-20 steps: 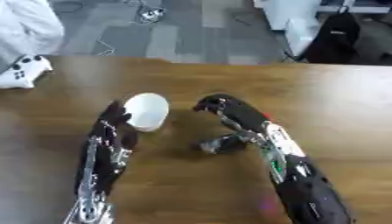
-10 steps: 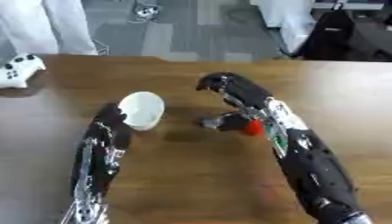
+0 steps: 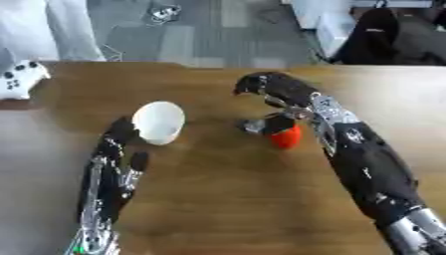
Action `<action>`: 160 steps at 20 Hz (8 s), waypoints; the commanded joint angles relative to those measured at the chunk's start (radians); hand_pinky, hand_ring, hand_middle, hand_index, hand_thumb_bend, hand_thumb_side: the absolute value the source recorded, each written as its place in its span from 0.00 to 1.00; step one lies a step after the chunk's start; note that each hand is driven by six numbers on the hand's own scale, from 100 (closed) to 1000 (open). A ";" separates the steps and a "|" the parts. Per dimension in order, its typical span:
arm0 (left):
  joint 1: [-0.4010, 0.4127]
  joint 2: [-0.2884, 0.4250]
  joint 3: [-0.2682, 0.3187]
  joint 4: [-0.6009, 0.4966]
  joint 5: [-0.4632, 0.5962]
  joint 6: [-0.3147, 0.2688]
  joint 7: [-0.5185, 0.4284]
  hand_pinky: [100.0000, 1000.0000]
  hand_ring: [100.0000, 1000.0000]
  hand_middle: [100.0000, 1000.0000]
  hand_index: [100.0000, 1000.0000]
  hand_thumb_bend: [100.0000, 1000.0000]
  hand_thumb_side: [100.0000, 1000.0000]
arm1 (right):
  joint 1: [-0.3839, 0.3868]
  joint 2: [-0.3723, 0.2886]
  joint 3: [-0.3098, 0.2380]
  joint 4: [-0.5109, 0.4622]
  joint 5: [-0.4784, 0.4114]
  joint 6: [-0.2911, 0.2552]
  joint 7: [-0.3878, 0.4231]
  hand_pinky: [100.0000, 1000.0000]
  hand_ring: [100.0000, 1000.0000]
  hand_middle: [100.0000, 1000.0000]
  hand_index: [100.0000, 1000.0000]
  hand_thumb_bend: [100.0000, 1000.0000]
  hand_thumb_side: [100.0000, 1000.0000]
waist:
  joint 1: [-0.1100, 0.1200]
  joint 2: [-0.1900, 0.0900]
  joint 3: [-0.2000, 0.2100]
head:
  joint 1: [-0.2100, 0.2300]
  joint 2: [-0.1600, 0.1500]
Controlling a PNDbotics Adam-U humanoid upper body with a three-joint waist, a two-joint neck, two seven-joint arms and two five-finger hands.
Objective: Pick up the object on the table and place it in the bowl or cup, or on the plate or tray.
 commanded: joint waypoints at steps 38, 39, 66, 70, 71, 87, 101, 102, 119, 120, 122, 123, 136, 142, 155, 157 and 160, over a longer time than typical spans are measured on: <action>0.009 0.003 0.017 -0.031 -0.007 0.005 0.013 1.00 0.83 0.91 0.79 0.64 0.62 | 0.032 -0.032 -0.030 0.003 0.098 0.079 -0.039 0.70 0.63 0.66 0.81 0.40 0.67 | 0.017 -0.013 -0.016 | -0.017 0.032; 0.009 0.002 0.017 -0.031 -0.007 0.005 0.013 1.00 0.83 0.91 0.79 0.64 0.62 | 0.035 -0.029 -0.030 0.001 0.100 0.077 -0.035 0.71 0.64 0.67 0.81 0.41 0.67 | 0.018 -0.012 -0.015 | -0.019 0.033; 0.017 -0.018 0.025 -0.037 -0.013 0.003 0.017 1.00 0.83 0.91 0.78 0.65 0.63 | 0.046 -0.065 -0.071 0.067 0.035 0.003 0.073 0.80 0.68 0.67 0.80 0.50 0.63 | 0.042 0.005 -0.006 | -0.052 0.045; 0.015 -0.019 0.025 -0.037 -0.012 0.003 0.017 1.00 0.83 0.91 0.78 0.65 0.63 | 0.052 -0.067 -0.072 0.064 0.027 0.011 0.048 0.64 0.43 0.48 0.73 0.41 0.45 | 0.042 0.008 -0.005 | -0.049 0.043; 0.014 -0.019 0.025 -0.037 -0.012 0.003 0.017 1.00 0.83 0.91 0.78 0.65 0.63 | 0.053 -0.068 -0.072 0.064 0.029 0.016 0.037 0.56 0.33 0.39 0.70 0.37 0.40 | 0.042 0.009 -0.004 | -0.049 0.042; 0.013 -0.017 0.024 -0.036 -0.013 0.002 0.016 1.00 0.82 0.90 0.77 0.65 0.63 | -0.028 -0.051 -0.051 0.061 0.024 0.020 0.039 0.32 0.03 0.01 0.55 0.09 0.37 | 0.033 0.007 0.004 | -0.044 0.040; 0.018 0.005 0.010 -0.037 -0.005 0.004 0.004 1.00 0.82 0.90 0.77 0.65 0.63 | -0.297 0.056 -0.010 0.173 0.042 -0.004 0.069 0.35 0.02 0.04 0.53 0.10 0.44 | 0.003 -0.025 0.039 | 0.004 -0.005; 0.018 0.006 0.008 -0.037 -0.004 0.004 0.002 1.00 0.82 0.90 0.77 0.65 0.63 | -0.305 0.065 -0.010 0.176 0.048 -0.004 0.063 0.35 0.01 0.04 0.53 0.11 0.45 | 0.002 -0.026 0.044 | 0.006 -0.010; -0.016 0.005 -0.021 -0.043 0.011 0.004 -0.028 1.00 0.82 0.90 0.77 0.66 0.63 | -0.336 0.179 -0.026 0.167 0.150 0.028 -0.015 0.34 0.03 0.06 0.51 0.14 0.47 | -0.010 -0.002 0.143 | 0.019 -0.111; -0.018 0.004 -0.021 -0.043 0.011 0.003 -0.029 1.00 0.82 0.90 0.77 0.66 0.63 | -0.337 0.181 -0.029 0.167 0.158 0.034 -0.020 0.34 0.03 0.06 0.51 0.14 0.47 | -0.010 0.002 0.147 | 0.017 -0.114; -0.020 0.002 -0.023 -0.044 0.010 0.003 -0.030 1.00 0.82 0.90 0.77 0.66 0.63 | -0.336 0.186 -0.036 0.167 0.175 0.044 -0.030 0.34 0.04 0.06 0.51 0.15 0.47 | -0.010 0.008 0.154 | 0.012 -0.119; -0.021 0.001 -0.023 -0.044 0.010 0.003 -0.031 1.00 0.82 0.90 0.77 0.66 0.63 | -0.335 0.189 -0.039 0.167 0.183 0.049 -0.034 0.34 0.04 0.06 0.51 0.15 0.47 | -0.010 0.012 0.158 | 0.010 -0.120; -0.035 -0.013 -0.034 -0.046 0.015 0.000 -0.042 1.00 0.82 0.89 0.77 0.66 0.63 | -0.277 0.276 -0.115 0.105 0.312 0.163 -0.047 0.34 0.08 0.09 0.50 0.18 0.47 | -0.005 0.037 0.188 | -0.026 -0.133; -0.044 -0.021 -0.040 -0.046 0.014 -0.002 -0.050 1.00 0.82 0.89 0.77 0.66 0.62 | -0.269 0.288 -0.142 0.077 0.344 0.192 -0.030 0.33 0.08 0.09 0.50 0.18 0.47 | -0.012 0.060 0.204 | -0.040 -0.156; -0.041 -0.037 -0.035 -0.040 0.001 -0.011 -0.047 1.00 0.82 0.90 0.77 0.66 0.62 | -0.278 0.277 -0.154 0.063 0.376 0.204 -0.024 0.35 0.14 0.10 0.49 0.18 0.47 | -0.008 0.103 0.209 | -0.080 -0.173; -0.041 -0.039 -0.036 -0.041 0.000 -0.011 -0.047 1.00 0.82 0.90 0.77 0.66 0.62 | -0.276 0.276 -0.157 0.059 0.380 0.206 -0.022 0.36 0.16 0.10 0.49 0.18 0.47 | -0.006 0.106 0.211 | -0.084 -0.175; -0.042 -0.040 -0.037 -0.041 -0.001 -0.011 -0.048 1.00 0.82 0.90 0.77 0.66 0.62 | -0.276 0.274 -0.161 0.053 0.389 0.212 -0.023 0.36 0.18 0.10 0.49 0.15 0.46 | -0.004 0.110 0.215 | -0.090 -0.180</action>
